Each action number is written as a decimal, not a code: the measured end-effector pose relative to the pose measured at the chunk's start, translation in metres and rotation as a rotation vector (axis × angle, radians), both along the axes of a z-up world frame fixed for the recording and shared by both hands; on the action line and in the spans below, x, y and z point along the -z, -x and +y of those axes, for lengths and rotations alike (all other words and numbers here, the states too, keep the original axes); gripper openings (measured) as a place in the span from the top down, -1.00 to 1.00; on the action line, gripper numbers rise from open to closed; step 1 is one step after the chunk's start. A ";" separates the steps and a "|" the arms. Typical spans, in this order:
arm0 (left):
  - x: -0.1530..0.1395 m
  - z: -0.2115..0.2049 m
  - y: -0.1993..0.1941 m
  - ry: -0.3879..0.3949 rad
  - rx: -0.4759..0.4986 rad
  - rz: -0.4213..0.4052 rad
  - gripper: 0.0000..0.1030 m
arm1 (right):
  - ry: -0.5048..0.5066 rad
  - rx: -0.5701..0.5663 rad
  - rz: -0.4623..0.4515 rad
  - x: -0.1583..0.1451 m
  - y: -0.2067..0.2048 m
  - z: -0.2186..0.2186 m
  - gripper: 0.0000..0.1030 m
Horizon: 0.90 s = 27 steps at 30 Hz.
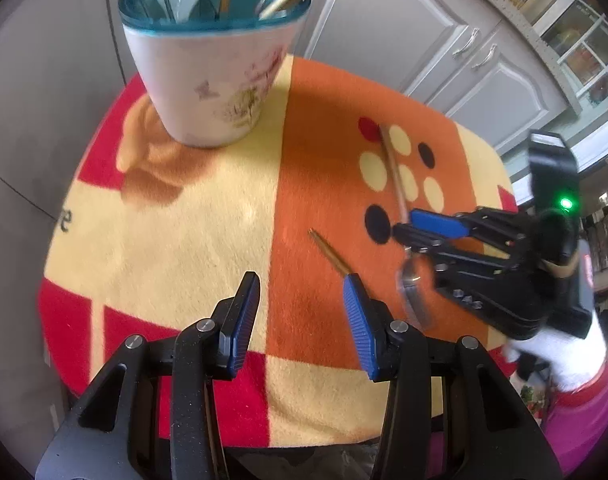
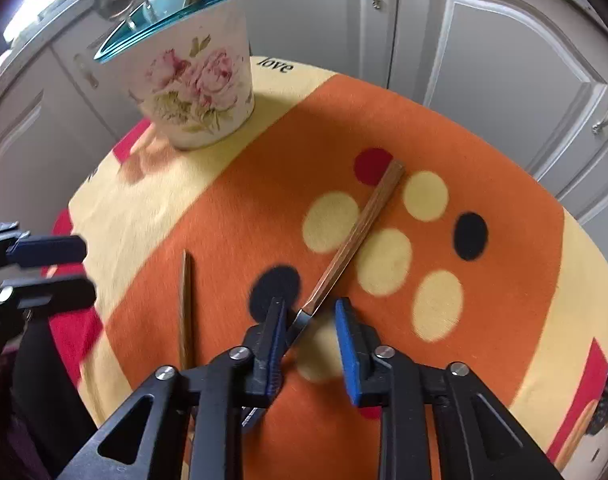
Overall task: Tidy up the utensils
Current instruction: 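Grasp the thin gold chopstick with the left gripper while the right grasps the wooden-handled fork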
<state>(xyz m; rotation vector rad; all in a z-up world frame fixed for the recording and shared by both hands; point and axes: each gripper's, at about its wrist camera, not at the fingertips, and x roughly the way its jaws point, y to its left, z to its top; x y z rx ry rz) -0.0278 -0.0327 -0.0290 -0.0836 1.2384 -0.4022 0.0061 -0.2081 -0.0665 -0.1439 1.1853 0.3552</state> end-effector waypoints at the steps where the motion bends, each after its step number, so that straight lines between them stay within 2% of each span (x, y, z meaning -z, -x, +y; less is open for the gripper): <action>1: 0.003 -0.001 0.000 0.005 0.000 0.013 0.17 | 0.018 -0.020 0.000 0.000 0.003 -0.004 0.57; 3: 0.007 -0.005 -0.001 0.009 -0.003 0.030 0.17 | 0.033 -0.053 0.020 -0.001 0.011 -0.015 0.57; 7: 0.015 -0.016 -0.003 0.008 0.006 0.048 0.17 | -0.008 -0.091 0.087 -0.003 0.029 -0.040 0.57; 9: 0.019 -0.021 -0.006 0.005 0.007 0.058 0.17 | -0.073 -0.036 0.106 -0.006 0.029 -0.054 0.57; 13: 0.026 -0.031 -0.011 -0.009 -0.005 0.064 0.17 | -0.196 0.059 0.060 -0.018 0.022 -0.072 0.51; 19: 0.034 -0.042 -0.018 -0.023 -0.013 0.061 0.17 | -0.151 0.082 0.055 -0.008 -0.014 -0.051 0.51; 21: 0.035 -0.045 -0.020 -0.024 -0.015 0.042 0.17 | -0.133 0.070 0.064 0.000 -0.026 -0.040 0.55; 22: 0.035 -0.048 -0.022 -0.024 -0.012 0.034 0.18 | -0.126 0.064 0.036 -0.002 -0.028 -0.038 0.63; 23: 0.035 -0.051 -0.024 -0.023 -0.006 0.025 0.21 | -0.118 0.062 0.032 -0.001 -0.031 -0.036 0.74; 25: 0.035 -0.058 -0.026 -0.059 0.021 -0.006 0.71 | -0.117 0.068 0.030 -0.001 -0.038 -0.036 0.80; 27: 0.036 -0.062 -0.028 -0.054 0.057 -0.021 0.73 | -0.113 0.059 0.024 -0.003 -0.037 -0.037 0.81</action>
